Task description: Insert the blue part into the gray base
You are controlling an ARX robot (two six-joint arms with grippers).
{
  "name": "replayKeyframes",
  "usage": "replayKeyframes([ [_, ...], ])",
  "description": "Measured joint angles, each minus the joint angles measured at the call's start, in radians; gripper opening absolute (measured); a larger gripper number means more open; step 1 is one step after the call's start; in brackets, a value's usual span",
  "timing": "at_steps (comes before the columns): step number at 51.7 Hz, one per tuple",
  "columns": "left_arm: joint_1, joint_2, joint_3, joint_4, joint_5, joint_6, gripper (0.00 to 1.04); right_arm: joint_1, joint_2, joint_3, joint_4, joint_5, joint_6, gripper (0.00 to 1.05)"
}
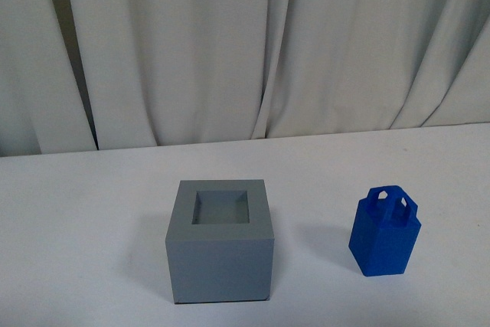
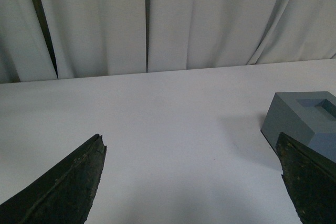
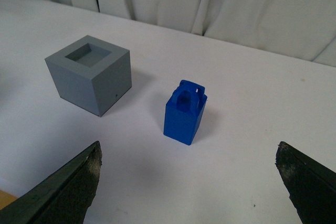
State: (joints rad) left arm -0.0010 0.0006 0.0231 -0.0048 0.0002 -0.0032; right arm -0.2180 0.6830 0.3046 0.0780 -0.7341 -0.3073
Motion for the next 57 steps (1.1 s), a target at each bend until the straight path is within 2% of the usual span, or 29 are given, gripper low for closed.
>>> replayKeyframes([
  [7, 0.000, 0.000, 0.000, 0.000, 0.000, 0.000, 0.99, 0.062, 0.236, 0.196, -0.099, 0.015, -0.106, 0.97],
  [15, 0.000, 0.000, 0.000, 0.000, 0.000, 0.000, 0.99, 0.138, 0.504, 0.485, -0.341, 0.085, -0.341, 0.97],
  [24, 0.000, 0.000, 0.000, 0.000, 0.000, 0.000, 0.99, 0.190, 0.683, 0.711, -0.556, 0.154, -0.583, 0.97],
  [35, 0.000, 0.000, 0.000, 0.000, 0.000, 0.000, 0.99, 0.256, 0.852, 0.948, -0.792, 0.253, -0.805, 0.97],
  [46, 0.000, 0.000, 0.000, 0.000, 0.000, 0.000, 0.99, 0.309, 0.997, 1.093, -0.958, 0.361, -0.955, 0.97],
  [57, 0.000, 0.000, 0.000, 0.000, 0.000, 0.000, 0.99, 0.349, 1.109, 1.219, -1.057, 0.430, -1.018, 0.97],
])
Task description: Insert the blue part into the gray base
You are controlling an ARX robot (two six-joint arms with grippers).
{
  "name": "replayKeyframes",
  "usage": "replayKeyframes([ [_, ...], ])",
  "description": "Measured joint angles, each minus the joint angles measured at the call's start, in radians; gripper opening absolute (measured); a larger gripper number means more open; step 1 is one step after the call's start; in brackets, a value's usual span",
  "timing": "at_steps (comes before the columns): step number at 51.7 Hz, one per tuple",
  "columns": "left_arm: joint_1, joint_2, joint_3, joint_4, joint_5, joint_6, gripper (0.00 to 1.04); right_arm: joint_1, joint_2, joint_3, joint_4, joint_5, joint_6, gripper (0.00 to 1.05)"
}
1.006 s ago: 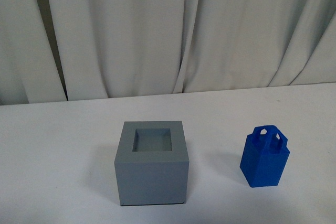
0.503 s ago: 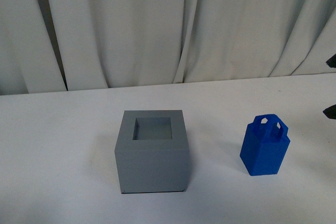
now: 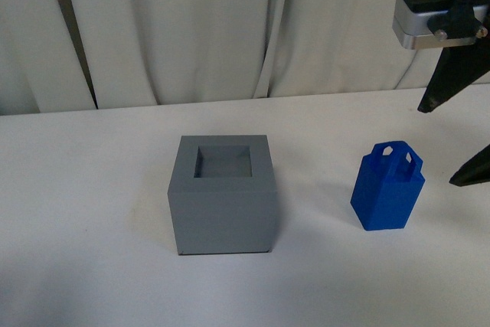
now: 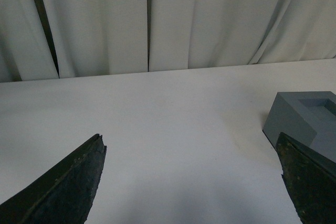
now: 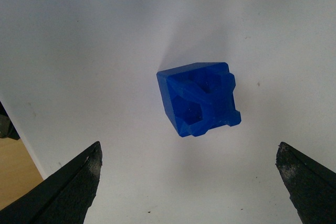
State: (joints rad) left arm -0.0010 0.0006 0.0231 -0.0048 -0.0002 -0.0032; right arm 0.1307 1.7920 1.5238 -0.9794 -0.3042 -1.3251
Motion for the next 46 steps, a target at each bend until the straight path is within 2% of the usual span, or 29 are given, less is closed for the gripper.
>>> replayKeyframes([
  [14, 0.000, 0.000, 0.000, 0.000, 0.000, 0.000, 0.99, 0.037, 0.130, 0.112, -0.069, 0.071, -0.024, 0.97],
  [46, 0.000, 0.000, 0.000, 0.000, 0.000, 0.000, 0.99, 0.084, 0.234, 0.142, -0.023, 0.132, -0.024, 0.97],
])
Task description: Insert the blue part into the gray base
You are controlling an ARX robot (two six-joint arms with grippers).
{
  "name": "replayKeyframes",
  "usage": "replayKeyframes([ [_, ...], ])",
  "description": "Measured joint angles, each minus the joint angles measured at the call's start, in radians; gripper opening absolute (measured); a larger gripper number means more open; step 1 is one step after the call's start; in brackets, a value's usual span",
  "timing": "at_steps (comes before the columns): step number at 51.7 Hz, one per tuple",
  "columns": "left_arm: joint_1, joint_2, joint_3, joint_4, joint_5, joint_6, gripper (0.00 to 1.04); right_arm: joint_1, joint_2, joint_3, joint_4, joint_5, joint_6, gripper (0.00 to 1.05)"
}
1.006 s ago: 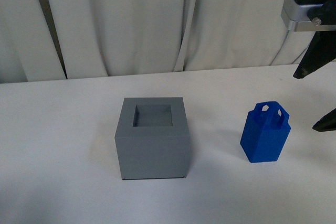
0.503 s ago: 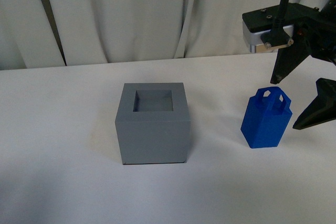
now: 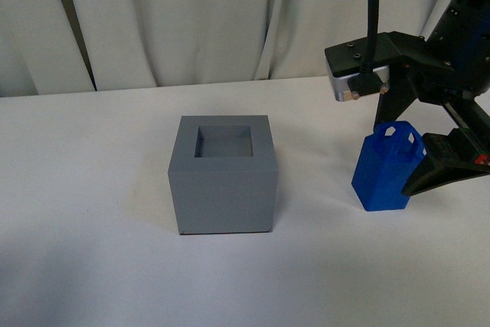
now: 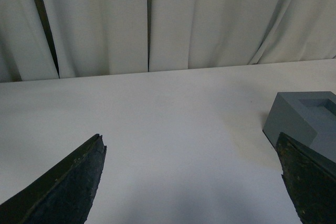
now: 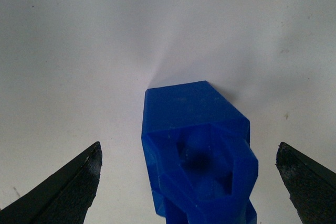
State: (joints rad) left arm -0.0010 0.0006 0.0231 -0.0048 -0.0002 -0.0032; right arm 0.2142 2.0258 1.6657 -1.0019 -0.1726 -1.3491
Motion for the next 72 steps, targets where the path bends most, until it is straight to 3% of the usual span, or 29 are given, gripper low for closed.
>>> replayKeyframes([
  [22, 0.000, 0.000, 0.000, 0.000, 0.000, 0.000, 0.99, 0.011, 0.034, 0.016, 0.026, 0.034, 0.003, 0.97],
  [28, 0.000, 0.000, 0.000, 0.000, 0.000, 0.000, 0.99, 0.011, 0.039, 0.016, 0.035, 0.040, 0.005, 0.77],
  [39, 0.000, 0.000, 0.000, 0.000, 0.000, 0.000, 0.99, 0.011, 0.043, 0.016, 0.038, 0.040, 0.003, 0.49],
  [54, 0.000, 0.000, 0.000, 0.000, 0.000, 0.000, 0.99, 0.017, 0.030, 0.092, -0.058, -0.050, 0.017, 0.48],
  [72, 0.000, 0.000, 0.000, 0.000, 0.000, 0.000, 0.99, 0.109, -0.034, 0.281, -0.169, -0.130, 0.082, 0.48],
])
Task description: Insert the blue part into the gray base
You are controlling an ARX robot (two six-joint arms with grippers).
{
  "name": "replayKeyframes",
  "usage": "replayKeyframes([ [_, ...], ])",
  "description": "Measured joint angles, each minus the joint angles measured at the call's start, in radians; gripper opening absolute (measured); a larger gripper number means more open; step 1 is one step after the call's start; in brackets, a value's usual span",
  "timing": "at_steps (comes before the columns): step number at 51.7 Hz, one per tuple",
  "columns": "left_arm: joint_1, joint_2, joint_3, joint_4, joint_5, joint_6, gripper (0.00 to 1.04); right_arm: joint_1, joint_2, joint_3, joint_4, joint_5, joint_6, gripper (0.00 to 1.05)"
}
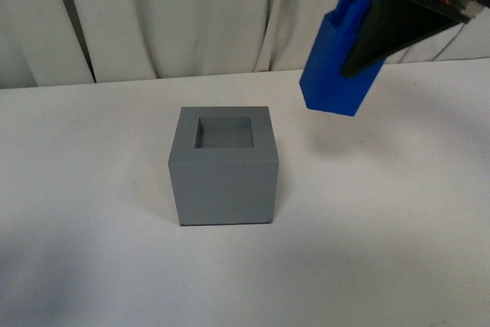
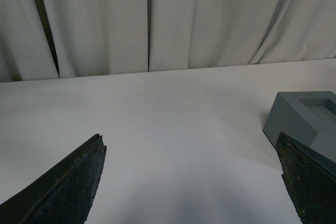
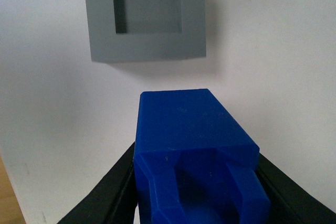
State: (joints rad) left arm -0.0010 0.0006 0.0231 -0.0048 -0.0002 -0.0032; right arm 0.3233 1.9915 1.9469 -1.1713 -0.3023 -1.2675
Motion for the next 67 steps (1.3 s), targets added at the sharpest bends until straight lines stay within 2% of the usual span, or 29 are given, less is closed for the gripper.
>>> replayKeyframes([
  [11, 0.000, 0.000, 0.000, 0.000, 0.000, 0.000, 0.99, 0.097, 0.001, 0.040, -0.010, 0.034, 0.064, 0.48],
  [23, 0.000, 0.000, 0.000, 0.000, 0.000, 0.000, 0.99, 0.164, 0.051, 0.099, -0.003, 0.067, 0.118, 0.48],
  [43, 0.000, 0.000, 0.000, 0.000, 0.000, 0.000, 0.99, 0.208, 0.087, 0.080, 0.033, 0.092, 0.139, 0.48],
  [67, 0.000, 0.000, 0.000, 0.000, 0.000, 0.000, 0.99, 0.212, 0.096, 0.059, 0.048, 0.100, 0.149, 0.48],
])
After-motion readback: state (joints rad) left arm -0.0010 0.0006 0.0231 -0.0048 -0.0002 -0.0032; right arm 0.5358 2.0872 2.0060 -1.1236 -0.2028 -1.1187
